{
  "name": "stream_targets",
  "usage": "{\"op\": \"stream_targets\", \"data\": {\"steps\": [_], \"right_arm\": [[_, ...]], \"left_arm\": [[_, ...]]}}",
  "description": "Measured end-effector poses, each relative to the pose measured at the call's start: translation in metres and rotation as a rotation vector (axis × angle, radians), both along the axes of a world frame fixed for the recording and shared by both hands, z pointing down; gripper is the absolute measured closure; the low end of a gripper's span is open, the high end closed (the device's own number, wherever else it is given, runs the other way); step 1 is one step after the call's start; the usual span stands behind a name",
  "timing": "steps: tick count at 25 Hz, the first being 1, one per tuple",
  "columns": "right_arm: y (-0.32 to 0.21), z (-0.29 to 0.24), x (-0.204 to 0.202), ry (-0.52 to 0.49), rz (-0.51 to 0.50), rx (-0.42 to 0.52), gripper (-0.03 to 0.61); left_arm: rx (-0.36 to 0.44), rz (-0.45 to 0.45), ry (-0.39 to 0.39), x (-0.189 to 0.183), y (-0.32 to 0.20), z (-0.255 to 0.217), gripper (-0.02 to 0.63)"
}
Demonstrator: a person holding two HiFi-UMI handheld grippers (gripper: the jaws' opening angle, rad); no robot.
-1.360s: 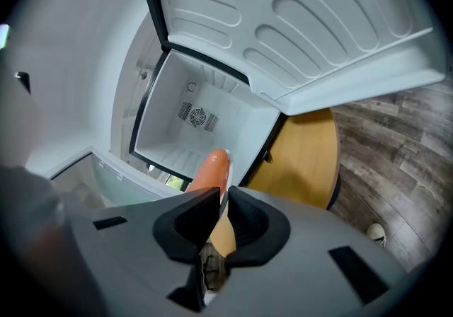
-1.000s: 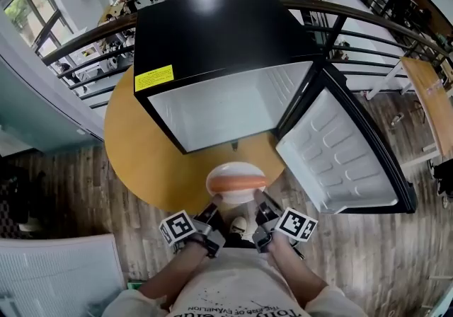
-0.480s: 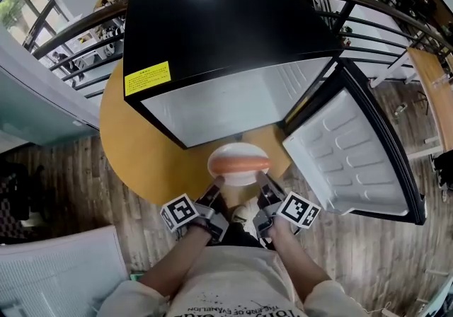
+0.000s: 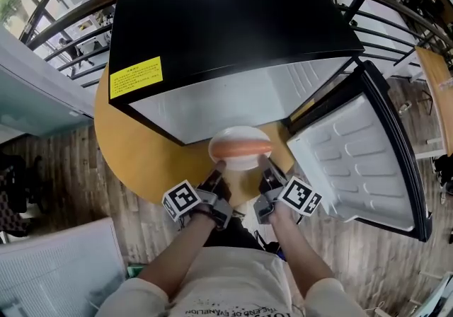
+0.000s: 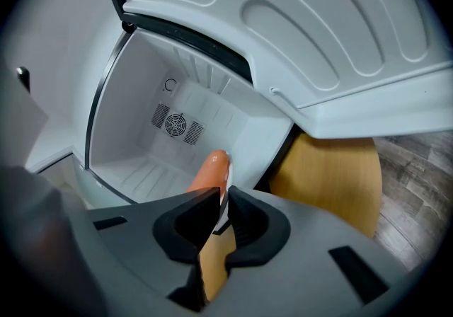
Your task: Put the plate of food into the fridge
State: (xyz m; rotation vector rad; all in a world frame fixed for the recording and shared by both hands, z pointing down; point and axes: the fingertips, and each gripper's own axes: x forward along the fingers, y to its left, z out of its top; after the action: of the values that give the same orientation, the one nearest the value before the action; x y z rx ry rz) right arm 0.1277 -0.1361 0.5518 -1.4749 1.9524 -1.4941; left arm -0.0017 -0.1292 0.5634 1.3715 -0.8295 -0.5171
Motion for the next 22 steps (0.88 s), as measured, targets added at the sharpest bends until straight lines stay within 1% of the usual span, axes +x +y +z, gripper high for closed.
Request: {"op": "stream_targets", "data": {"steps": [8,22], "right_arm": [[-0.041,0.015,0.008,-0.035,0.039,-0.01,0.529],[-0.093,0.033,0.003,0.003,0.046,-0.007,0.531]], "left_arm": [[-0.014,-0.052,-0.005,0.007,-0.034,0.012,0.581],[-0.036,-0.147,0.001,0.0,-0.079,0.035,0.581]]}}
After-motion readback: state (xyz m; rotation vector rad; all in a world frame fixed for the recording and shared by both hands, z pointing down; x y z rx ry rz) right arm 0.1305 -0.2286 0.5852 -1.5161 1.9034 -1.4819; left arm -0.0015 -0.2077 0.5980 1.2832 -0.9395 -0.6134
